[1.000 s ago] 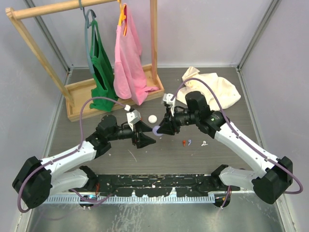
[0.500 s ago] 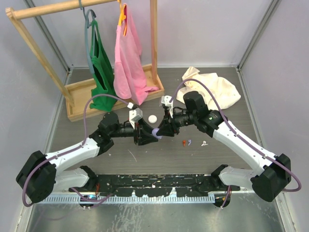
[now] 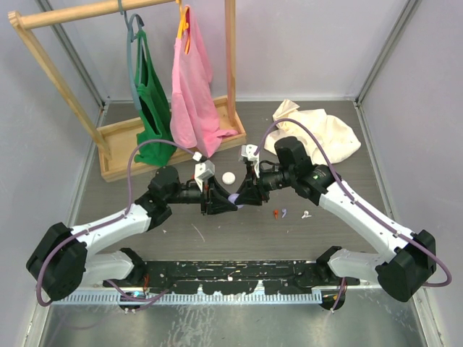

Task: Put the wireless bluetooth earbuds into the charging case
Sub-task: Pick up the charging case at the center of the board.

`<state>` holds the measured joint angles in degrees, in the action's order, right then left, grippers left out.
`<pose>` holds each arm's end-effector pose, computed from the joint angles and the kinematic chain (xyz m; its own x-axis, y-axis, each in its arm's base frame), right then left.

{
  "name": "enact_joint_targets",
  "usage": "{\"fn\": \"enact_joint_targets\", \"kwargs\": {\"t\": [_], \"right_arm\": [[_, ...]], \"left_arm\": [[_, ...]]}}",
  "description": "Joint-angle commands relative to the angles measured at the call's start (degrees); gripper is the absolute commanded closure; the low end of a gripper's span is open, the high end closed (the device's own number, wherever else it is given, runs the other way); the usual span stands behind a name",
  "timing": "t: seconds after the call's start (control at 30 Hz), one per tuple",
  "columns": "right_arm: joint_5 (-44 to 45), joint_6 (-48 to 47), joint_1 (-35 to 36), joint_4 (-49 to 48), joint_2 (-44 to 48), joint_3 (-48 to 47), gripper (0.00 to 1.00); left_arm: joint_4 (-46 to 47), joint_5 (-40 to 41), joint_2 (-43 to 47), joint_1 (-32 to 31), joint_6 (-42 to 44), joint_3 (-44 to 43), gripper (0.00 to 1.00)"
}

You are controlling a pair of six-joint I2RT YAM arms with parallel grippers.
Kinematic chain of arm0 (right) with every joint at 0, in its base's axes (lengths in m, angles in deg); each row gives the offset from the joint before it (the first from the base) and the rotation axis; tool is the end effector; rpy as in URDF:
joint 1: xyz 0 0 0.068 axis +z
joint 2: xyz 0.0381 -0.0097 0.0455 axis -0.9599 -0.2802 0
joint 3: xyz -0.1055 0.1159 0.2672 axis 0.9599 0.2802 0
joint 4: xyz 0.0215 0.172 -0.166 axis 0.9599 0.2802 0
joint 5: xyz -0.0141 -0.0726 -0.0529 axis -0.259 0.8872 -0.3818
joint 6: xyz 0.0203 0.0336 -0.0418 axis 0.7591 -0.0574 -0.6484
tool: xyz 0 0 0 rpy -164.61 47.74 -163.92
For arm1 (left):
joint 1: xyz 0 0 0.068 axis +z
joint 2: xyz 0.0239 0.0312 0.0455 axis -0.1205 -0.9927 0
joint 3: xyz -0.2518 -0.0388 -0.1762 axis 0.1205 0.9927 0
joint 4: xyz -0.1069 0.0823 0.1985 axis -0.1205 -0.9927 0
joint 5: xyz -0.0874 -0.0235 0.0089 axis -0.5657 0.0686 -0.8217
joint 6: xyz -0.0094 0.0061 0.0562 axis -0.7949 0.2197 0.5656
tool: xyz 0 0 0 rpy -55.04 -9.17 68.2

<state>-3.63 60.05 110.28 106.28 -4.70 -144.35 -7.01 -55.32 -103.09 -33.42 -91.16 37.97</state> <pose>0.1532 0.1518 0.3584 -0.2321 -0.3612 -0.9031 -0.9726 0.0721 0.2211 0.1479 -0.1655 0.3060 -0.3303 0.0231 -0.9436 0.9436 0.0326 -0.3295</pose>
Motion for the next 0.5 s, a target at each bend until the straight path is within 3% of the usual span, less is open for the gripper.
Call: {"fn": "enact_joint_targets", "kwargs": {"t": [0.0, 0.27, 0.4, 0.47], "right_arm": [[-0.56, -0.28, 0.33, -1.91, 0.74, -2.91, 0.68], [4.78, 3.31, 0.36, -6.66, 6.04, -1.98, 0.35], [9.71, 6.63, 0.36, -11.81, 9.21, 0.53, 0.23], [9.71, 6.88, 0.36, -13.97, 10.27, 1.84, 0.22]], "left_arm": [[2.43, -0.71, 0.83, 0.13, 2.04, -1.95, 0.92], [-3.12, 4.44, 5.68, 0.08, 7.11, -0.38, 0.94], [-3.26, 7.61, 8.49, 0.15, 7.98, 1.23, 0.97], [-3.07, 9.09, 9.48, 0.13, 8.17, 1.92, 0.99]]}}
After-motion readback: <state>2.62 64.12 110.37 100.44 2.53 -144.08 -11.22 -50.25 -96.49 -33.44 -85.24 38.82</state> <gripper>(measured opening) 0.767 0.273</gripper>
